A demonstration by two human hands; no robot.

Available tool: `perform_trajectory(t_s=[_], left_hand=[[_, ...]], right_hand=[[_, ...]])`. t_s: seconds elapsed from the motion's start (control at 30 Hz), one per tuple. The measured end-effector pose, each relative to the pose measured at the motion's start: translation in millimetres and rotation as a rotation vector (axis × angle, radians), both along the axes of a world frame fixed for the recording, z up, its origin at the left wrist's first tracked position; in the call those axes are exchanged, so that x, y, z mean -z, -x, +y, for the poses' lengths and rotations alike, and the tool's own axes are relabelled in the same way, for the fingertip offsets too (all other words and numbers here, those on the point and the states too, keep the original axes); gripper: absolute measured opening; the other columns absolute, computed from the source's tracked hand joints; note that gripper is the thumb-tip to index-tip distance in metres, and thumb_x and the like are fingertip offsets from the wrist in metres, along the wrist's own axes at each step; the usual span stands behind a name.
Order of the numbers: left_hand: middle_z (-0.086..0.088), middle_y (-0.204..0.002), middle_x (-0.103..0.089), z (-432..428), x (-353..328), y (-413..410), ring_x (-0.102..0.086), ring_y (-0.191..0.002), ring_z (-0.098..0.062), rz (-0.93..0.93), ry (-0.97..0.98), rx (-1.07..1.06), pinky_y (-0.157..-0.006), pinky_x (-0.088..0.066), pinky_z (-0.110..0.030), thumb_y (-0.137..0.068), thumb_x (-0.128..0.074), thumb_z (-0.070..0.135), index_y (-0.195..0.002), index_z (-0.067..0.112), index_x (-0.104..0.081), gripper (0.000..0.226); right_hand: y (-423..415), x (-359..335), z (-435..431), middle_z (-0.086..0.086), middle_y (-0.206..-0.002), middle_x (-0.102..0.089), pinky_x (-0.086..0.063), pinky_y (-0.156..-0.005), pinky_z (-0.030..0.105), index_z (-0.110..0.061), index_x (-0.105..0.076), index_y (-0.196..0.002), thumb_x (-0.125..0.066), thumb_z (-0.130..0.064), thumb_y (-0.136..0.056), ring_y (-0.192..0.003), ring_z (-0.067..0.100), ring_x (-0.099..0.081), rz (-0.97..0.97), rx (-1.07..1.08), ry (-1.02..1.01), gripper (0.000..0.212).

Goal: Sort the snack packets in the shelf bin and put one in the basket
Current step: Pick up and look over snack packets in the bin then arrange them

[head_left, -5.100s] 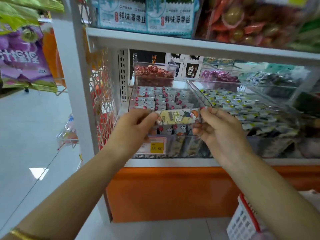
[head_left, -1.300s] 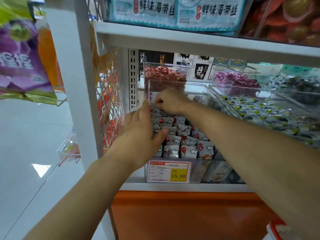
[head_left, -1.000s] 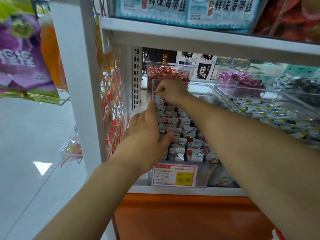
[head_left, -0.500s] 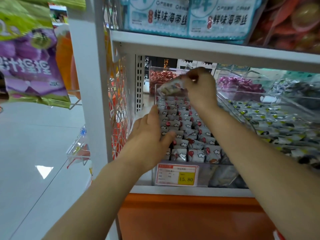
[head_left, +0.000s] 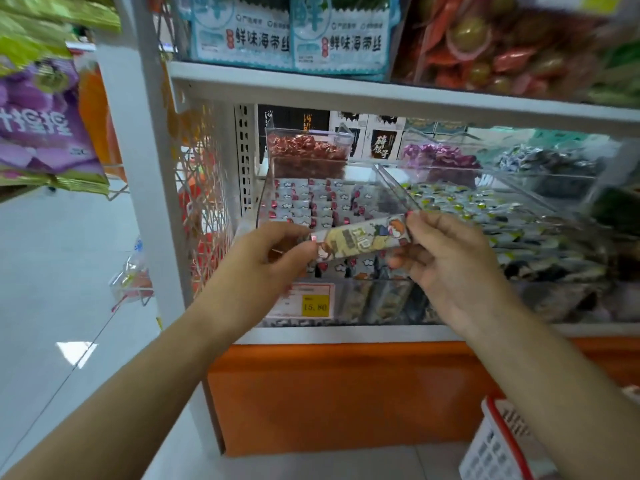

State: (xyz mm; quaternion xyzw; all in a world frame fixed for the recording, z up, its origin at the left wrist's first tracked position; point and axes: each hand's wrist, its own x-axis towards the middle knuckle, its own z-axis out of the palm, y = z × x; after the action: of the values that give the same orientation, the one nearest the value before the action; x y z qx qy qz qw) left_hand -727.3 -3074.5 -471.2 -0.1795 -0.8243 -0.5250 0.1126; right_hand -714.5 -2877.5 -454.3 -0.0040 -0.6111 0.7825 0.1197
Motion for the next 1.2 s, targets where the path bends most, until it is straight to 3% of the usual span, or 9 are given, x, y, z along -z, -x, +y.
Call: perform_trajectory(t_s=[0.2,0.3,0.5,0.63,0.73,0.83,0.93,1.13,1.2], left_hand=[[0.003,-0.073,-0.069,1,4,-6,-0.065,-0.067,-0.010,-0.355,-0.515,0.109,-0.056,-0.051,-0.016,-0.094,-0.049,0.013,-0.087,0.009,-0.069,0.021],[0.003,-0.060,-0.064,2,5,-6,-0.062,-0.058,-0.009,-0.380,-0.627,0.055,-0.053,-0.051,-0.016,-0.094,-0.048,0.010,-0.063,0.016,-0.068,0.038],[0.000,-0.052,-0.058,3,3,-3,-0.055,-0.049,-0.006,-0.446,-0.773,0.053,-0.050,-0.050,-0.014,-0.094,-0.048,0.010,-0.063,0.012,-0.064,0.034],[0.003,-0.059,-0.061,5,3,-2,-0.057,-0.056,-0.007,-0.391,-0.680,0.064,-0.053,-0.050,-0.014,-0.093,-0.050,0.011,-0.058,0.016,-0.065,0.038],[0.000,-0.077,-0.067,6,1,-1,-0.063,-0.070,-0.013,-0.388,-0.642,0.096,-0.060,-0.053,-0.018,-0.092,-0.051,0.012,-0.062,0.019,-0.068,0.035],[-0.005,-0.085,-0.071,6,0,-2,-0.068,-0.078,-0.016,-0.394,-0.606,0.126,-0.066,-0.056,-0.021,-0.088,-0.055,0.018,-0.081,0.013,-0.067,0.015],[-0.007,-0.095,-0.072,5,1,-2,-0.070,-0.086,-0.019,-0.343,-0.489,0.075,-0.075,-0.057,-0.026,-0.087,-0.058,0.016,-0.097,0.010,-0.065,0.014],[0.002,-0.092,-0.073,2,-3,-4,-0.070,-0.080,-0.009,-0.245,-0.293,0.042,-0.071,-0.056,-0.017,-0.085,-0.061,0.018,-0.108,0.023,-0.066,0.023],[0.001,-0.094,-0.071,1,-3,-5,-0.069,-0.081,-0.007,-0.211,-0.228,0.057,-0.072,-0.055,-0.016,-0.084,-0.063,0.018,-0.106,0.029,-0.067,0.024]], right_hand=[[-5,12,3,0.008,-0.069,-0.068,-0.054,-0.053,0.023,-0.007,-0.066,-0.075,-0.058,-0.015,-0.088,-0.058,0.015,-0.066,-0.071,-0.082,0.142,0.018],[-6,15,2,0.005,-0.067,-0.068,-0.054,-0.052,0.022,-0.008,-0.070,-0.078,-0.062,-0.020,-0.080,-0.058,0.013,-0.066,-0.081,-0.129,0.115,0.015],[-2,20,2,0.002,-0.061,-0.066,-0.052,-0.048,0.019,-0.004,-0.065,-0.096,-0.054,-0.014,-0.089,-0.054,0.010,-0.064,-0.084,-0.150,0.149,0.016],[0,23,2,0.004,-0.067,-0.068,-0.053,-0.050,0.023,-0.010,-0.064,-0.084,-0.053,-0.014,-0.092,-0.056,0.015,-0.066,-0.047,-0.072,0.055,0.014],[2,25,2,0.006,-0.077,-0.065,-0.055,-0.057,0.025,-0.014,-0.067,-0.083,-0.059,-0.019,-0.088,-0.062,0.016,-0.067,-0.004,-0.041,-0.054,0.011],[3,26,1,-0.001,-0.079,-0.066,-0.057,-0.063,0.024,-0.016,-0.067,-0.090,-0.061,-0.011,-0.087,-0.068,0.011,-0.067,0.035,-0.039,-0.148,0.009],[4,26,0,0.000,-0.093,-0.070,-0.058,-0.068,0.028,-0.020,-0.070,-0.098,-0.058,-0.007,-0.090,-0.077,0.016,-0.070,0.041,-0.041,-0.226,0.019],[3,26,0,-0.005,-0.082,-0.073,-0.059,-0.070,0.035,-0.024,-0.073,-0.083,-0.064,-0.020,-0.086,-0.073,0.017,-0.071,0.046,0.006,-0.335,0.010],[3,25,0,-0.004,-0.077,-0.072,-0.058,-0.062,0.030,-0.022,-0.072,-0.075,-0.064,-0.019,-0.086,-0.069,0.014,-0.069,0.046,0.028,-0.352,0.013]])
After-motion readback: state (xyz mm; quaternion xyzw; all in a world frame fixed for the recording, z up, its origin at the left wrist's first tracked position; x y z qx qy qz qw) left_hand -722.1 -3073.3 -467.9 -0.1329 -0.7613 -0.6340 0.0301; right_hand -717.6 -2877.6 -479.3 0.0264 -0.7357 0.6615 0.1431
